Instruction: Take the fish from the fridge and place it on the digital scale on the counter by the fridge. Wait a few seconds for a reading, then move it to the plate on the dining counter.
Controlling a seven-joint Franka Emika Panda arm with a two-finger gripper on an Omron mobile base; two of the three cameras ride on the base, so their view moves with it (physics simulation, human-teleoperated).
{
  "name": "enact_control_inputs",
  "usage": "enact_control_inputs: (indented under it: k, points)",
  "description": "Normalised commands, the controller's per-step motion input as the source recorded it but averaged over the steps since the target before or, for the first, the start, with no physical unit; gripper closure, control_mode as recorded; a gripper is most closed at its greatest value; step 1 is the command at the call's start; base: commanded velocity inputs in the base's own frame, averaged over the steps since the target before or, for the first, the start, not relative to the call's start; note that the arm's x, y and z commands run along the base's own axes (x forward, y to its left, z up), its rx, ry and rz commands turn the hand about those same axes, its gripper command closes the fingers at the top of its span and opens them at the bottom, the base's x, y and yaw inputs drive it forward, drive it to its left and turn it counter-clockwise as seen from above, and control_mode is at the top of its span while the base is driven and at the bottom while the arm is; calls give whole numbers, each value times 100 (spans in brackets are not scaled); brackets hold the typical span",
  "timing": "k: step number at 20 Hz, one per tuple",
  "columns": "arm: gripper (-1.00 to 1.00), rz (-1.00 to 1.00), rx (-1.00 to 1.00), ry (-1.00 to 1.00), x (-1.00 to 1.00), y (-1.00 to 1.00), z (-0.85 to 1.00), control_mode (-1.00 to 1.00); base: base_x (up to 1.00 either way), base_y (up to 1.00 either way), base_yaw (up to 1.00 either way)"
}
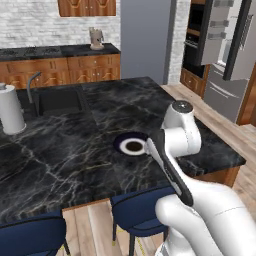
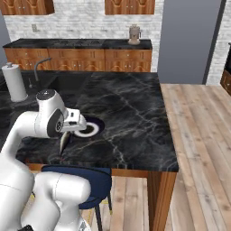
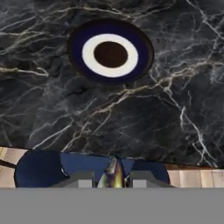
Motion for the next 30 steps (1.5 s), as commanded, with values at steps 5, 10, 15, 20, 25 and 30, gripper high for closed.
enact_control_inputs:
  k: [5, 10, 15, 20, 25, 30]
  points:
    - [100, -29, 0, 13, 100, 0, -15, -100, 0, 0, 0]
    - [100, -15, 0, 9, 100, 0, -11, -100, 0, 0, 0]
    - [100, -13, 0, 2, 100, 0, -11, -100, 0, 0, 0]
    - [100, -14, 3, 2, 83, 3, -41, -100, 0, 0, 0]
    - [100, -14, 6, 2, 69, 4, -54, -100, 0, 0, 0]
    - [100, -18, 1, 3, 61, 0, -34, -100, 0, 0, 0]
